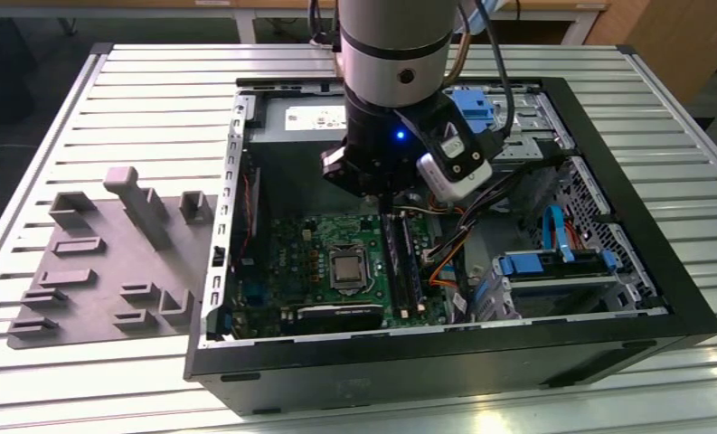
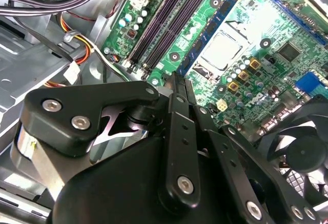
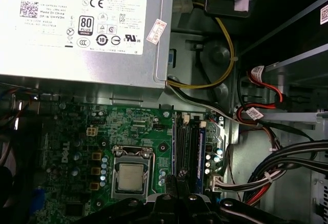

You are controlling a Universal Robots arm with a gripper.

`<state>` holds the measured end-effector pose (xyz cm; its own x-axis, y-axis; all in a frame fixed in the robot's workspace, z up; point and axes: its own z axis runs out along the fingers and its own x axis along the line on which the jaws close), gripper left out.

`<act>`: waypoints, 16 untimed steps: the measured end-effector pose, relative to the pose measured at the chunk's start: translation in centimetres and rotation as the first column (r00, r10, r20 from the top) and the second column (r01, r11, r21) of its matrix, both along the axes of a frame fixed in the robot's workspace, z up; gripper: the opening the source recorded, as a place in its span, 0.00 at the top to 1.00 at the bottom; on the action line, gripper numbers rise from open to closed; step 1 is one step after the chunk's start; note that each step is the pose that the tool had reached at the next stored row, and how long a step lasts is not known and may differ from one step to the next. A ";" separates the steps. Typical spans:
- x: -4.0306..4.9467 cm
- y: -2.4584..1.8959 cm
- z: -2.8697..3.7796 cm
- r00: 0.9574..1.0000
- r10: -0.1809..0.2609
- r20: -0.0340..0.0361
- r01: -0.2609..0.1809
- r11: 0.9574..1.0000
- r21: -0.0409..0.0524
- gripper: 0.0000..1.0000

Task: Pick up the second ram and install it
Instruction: 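Insert the second ram into the second slot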

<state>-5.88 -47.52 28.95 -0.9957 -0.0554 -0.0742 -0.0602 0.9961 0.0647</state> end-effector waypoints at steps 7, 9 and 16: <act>0.00 0.00 -0.21 1.000 0.000 0.000 0.000 1.000 0.000 0.88; 0.01 0.00 -0.30 1.000 0.000 0.000 0.000 1.000 0.000 0.88; 0.02 0.00 -0.48 1.000 -0.002 0.000 0.002 1.000 0.000 0.88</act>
<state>-5.85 -47.52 28.47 -0.9958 -0.0532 -0.0743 -0.0581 0.9962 0.0649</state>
